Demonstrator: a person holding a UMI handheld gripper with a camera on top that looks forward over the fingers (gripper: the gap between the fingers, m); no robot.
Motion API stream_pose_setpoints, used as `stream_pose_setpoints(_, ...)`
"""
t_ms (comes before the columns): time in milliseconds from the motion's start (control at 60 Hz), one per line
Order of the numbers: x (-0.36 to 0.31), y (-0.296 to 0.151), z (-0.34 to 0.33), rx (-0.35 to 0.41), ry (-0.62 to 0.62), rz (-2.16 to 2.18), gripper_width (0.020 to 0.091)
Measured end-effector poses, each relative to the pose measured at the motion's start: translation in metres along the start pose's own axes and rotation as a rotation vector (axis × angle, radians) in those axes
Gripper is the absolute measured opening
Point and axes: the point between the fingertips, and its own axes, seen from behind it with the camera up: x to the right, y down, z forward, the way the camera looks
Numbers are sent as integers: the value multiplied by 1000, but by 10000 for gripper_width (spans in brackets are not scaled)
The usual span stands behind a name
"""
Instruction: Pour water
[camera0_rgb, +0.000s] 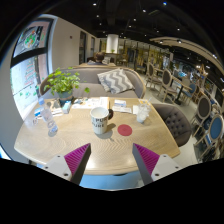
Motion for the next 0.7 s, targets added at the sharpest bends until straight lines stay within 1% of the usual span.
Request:
stream_pose_setpoints(150,-21,3,-4,-19,-6,-11,860)
stream_pose_setpoints(300,-69,9,-5,-37,-24,-19,856)
stream_pose_setpoints(517,-177,26,1,-40,-113,-38,856)
stream_pose_setpoints(700,-277,22,20,6,-198,-32,861)
